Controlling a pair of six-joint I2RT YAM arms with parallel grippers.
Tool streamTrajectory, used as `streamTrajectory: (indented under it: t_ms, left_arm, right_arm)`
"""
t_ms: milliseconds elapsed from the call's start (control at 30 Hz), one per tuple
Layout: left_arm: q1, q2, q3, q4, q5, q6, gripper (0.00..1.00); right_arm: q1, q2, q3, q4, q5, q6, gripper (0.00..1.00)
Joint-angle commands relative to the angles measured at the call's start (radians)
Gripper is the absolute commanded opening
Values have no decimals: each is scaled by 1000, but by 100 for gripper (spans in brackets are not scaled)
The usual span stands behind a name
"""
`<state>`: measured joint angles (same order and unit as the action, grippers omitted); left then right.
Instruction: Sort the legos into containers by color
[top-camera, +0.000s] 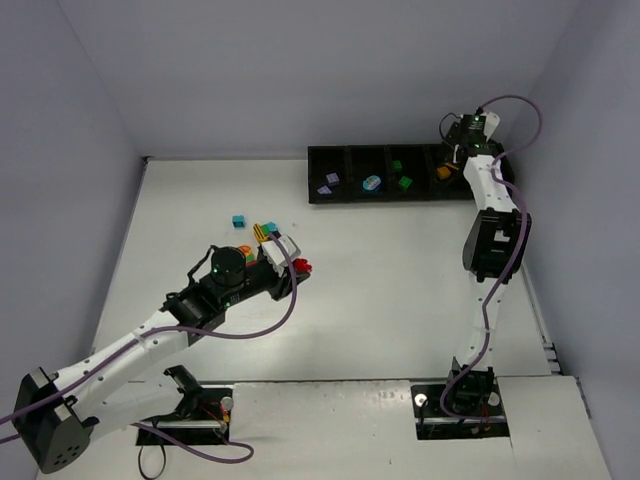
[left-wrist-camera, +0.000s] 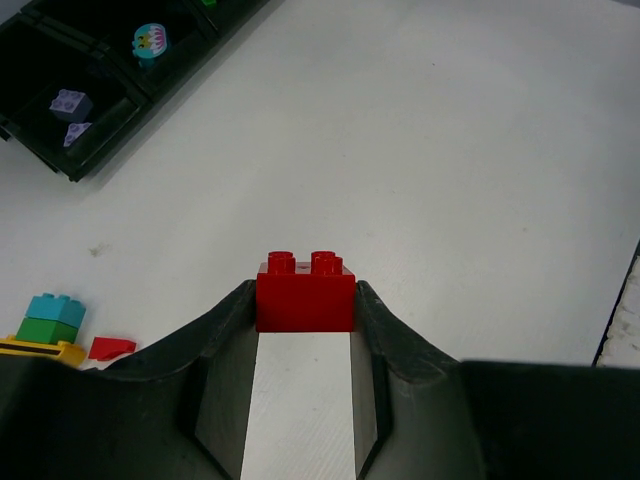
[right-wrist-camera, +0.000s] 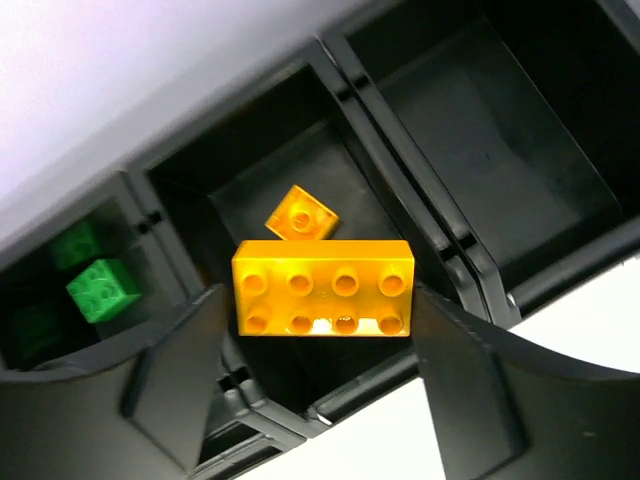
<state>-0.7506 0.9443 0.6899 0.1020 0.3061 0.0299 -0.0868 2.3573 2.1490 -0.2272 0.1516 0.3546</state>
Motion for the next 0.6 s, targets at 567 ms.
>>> streamTrajectory:
  t_ms: [567]
  left_arm:
    - [8,123,80,206,80,151,0]
  right_arm:
    - [122,-673,-598,100,-789,-77,72]
